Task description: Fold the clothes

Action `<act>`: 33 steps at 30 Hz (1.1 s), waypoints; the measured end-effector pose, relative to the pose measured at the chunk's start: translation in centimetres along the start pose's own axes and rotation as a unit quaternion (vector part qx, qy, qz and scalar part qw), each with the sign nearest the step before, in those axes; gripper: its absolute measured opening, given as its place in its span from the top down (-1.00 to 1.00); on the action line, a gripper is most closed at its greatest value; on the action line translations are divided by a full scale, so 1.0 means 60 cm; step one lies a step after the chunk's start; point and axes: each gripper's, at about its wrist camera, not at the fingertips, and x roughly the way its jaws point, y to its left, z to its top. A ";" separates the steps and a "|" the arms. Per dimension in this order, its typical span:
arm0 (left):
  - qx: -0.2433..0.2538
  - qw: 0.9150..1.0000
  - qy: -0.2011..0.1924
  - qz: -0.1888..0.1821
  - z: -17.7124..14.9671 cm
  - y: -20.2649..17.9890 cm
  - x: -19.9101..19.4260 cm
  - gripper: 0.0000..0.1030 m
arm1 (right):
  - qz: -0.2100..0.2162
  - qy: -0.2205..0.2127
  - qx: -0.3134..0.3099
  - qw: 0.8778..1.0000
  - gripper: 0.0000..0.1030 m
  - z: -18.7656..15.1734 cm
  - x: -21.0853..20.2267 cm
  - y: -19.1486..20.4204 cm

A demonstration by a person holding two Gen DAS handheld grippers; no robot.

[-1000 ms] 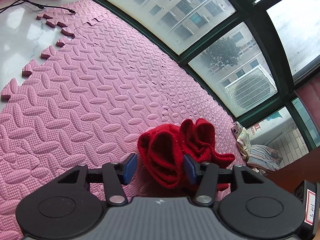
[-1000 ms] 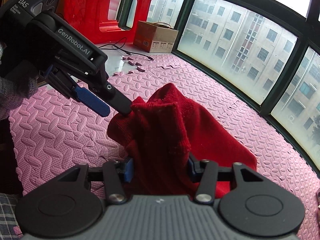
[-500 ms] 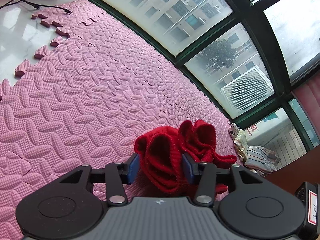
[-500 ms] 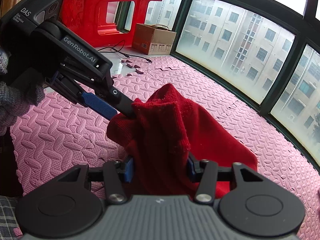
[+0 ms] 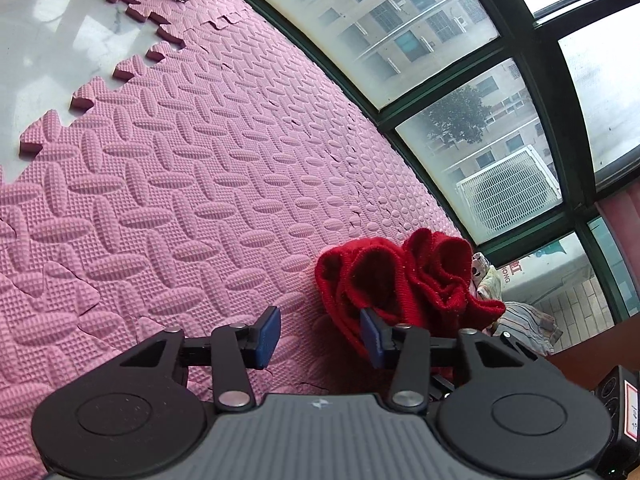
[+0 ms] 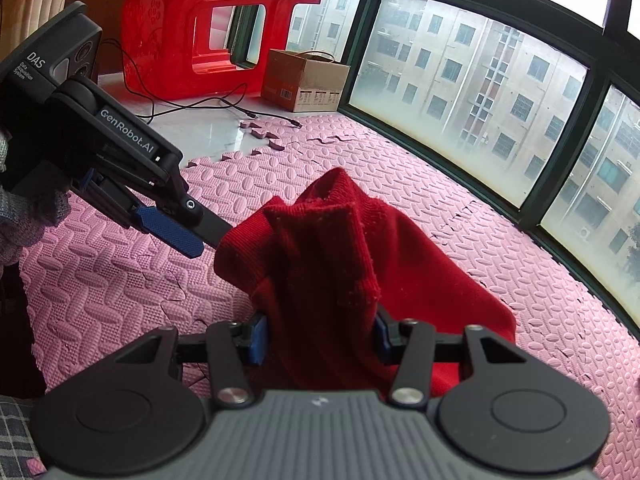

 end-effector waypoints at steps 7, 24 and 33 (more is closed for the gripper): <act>-0.040 0.999 0.030 -0.004 0.004 0.000 0.025 0.11 | -0.001 -0.001 -0.002 1.000 0.04 -0.003 0.002 0.002; -0.053 0.998 0.031 0.026 0.007 -0.027 0.071 0.80 | -0.004 -0.007 -0.001 1.000 0.04 -0.018 0.002 0.007; 0.057 0.995 -0.003 0.077 -0.007 -0.077 0.066 0.83 | 0.002 0.003 -0.010 1.000 -0.08 -0.017 -0.015 0.008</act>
